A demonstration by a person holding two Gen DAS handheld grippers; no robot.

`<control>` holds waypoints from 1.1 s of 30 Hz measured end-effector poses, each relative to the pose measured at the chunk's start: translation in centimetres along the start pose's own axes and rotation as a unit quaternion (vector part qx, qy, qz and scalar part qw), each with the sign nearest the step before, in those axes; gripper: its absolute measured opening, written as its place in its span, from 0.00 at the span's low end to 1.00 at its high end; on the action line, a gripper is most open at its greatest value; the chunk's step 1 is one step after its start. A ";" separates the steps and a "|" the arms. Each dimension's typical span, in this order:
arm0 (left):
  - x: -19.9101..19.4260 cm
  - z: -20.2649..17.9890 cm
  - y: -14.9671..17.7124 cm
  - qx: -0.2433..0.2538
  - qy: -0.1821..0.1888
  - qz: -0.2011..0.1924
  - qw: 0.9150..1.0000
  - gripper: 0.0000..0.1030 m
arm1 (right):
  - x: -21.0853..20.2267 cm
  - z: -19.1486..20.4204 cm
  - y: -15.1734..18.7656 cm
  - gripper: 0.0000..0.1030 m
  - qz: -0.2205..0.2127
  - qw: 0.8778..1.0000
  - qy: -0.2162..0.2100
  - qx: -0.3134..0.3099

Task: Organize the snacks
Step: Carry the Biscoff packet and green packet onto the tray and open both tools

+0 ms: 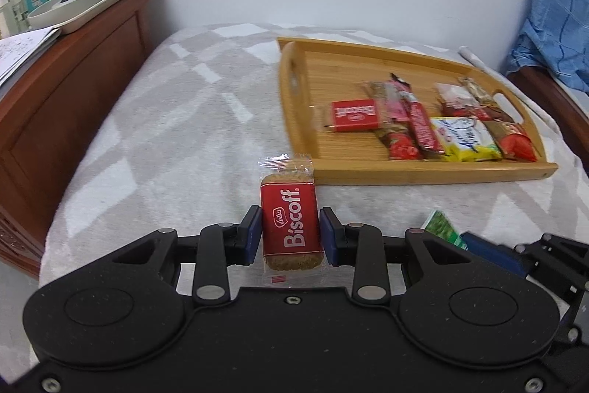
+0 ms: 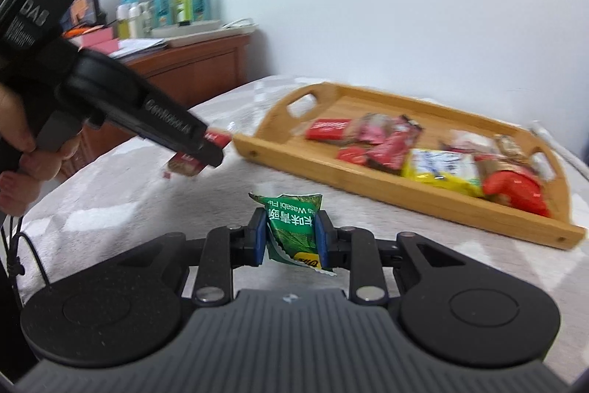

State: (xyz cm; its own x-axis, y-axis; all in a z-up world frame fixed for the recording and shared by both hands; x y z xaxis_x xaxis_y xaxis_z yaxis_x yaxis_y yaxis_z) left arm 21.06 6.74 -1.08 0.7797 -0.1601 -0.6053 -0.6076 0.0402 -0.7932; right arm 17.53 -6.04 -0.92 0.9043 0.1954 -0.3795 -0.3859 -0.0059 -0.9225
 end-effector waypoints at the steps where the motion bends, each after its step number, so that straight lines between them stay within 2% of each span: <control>1: 0.0 -0.4 0.0 0.002 0.003 0.000 1.000 0.31 | -0.3 -0.5 -0.2 0.30 -0.003 1.000 0.005 0.003; 9: -0.1 -3.8 -1.8 0.015 0.014 -0.014 1.000 0.31 | -1.9 -4.7 -2.3 0.30 -0.031 0.999 0.040 0.016; 22: 0.6 -7.7 -4.8 0.028 0.022 -0.038 0.999 0.31 | -1.6 -10.1 -5.3 0.30 -0.070 0.995 0.073 0.026; 33: 2.4 -9.7 -7.1 0.028 0.028 -0.047 0.998 0.31 | 0.4 -14.3 -7.6 0.30 -0.087 0.988 0.088 0.089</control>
State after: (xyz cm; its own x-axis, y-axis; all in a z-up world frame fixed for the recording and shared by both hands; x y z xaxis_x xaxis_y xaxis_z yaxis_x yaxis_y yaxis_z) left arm 25.78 -3.47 3.76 0.8222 -0.2209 -0.5245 -0.5212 0.0778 -0.8499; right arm 23.46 -19.90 4.93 0.9714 0.0049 -0.2375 -0.2341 0.1883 -0.9538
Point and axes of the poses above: each gripper's, at about its wrist camera, not at the fingertips, and x roughly the way its jaws point, z to its left, y to its underside, the point moved 10 cm from there along x, roughly the way its jaws point, and after that the axes turned 11 degrees about -z, right-handed, at the moved point
